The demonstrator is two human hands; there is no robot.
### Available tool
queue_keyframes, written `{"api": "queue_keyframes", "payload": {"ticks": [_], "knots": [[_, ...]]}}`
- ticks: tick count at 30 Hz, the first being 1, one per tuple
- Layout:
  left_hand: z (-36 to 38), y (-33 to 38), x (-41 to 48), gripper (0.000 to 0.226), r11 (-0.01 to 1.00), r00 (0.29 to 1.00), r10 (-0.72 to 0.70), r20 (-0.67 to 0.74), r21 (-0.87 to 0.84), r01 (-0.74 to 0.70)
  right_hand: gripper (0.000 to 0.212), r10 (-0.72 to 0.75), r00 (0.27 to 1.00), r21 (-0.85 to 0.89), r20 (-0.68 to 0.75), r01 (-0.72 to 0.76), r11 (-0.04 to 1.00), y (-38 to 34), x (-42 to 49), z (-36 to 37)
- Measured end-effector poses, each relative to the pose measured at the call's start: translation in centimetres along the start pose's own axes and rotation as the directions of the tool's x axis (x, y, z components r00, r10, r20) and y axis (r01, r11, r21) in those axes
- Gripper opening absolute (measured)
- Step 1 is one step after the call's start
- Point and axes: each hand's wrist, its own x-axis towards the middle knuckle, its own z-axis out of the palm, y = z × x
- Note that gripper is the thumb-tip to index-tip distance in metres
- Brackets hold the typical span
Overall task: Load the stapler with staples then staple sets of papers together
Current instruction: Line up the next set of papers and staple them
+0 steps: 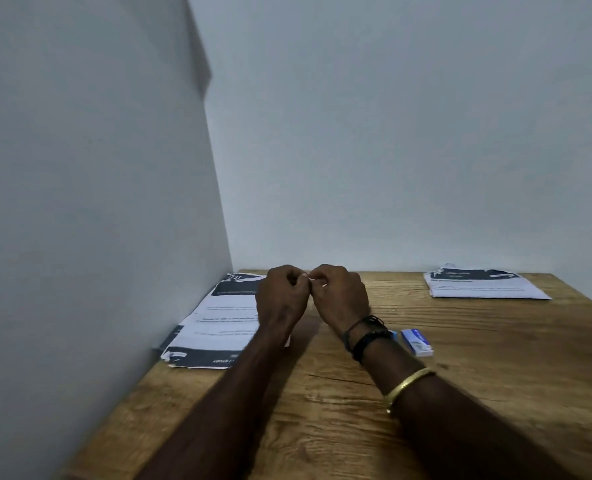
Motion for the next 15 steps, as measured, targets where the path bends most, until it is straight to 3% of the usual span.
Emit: {"api": "queue_keyframes", "payload": {"ticks": [6, 10, 15], "knots": [[-2.0, -3.9, 1.3, 0.011, 0.981, 0.989, -0.147, 0.002, 0.132, 0.145, 0.026, 0.061, 0.977, -0.264, 0.205, -0.005, 0.964, -1.0, 0.3, 4.3], [-2.4, -5.0, 1.7, 0.034, 0.963, 0.975, -0.215, 0.049, 0.175, 0.203, 0.046, 0.136, 0.957, -0.484, 0.257, 0.006, 0.875, -1.3, 0.6, 6.2], [-2.3, -5.5, 2.2, 0.038, 0.959, 0.966, -0.253, 0.057, 0.147, 0.242, 0.036, 0.184, 0.949, -0.364, 0.255, -0.082, 0.928, -1.6, 1.4, 7.2]]}}
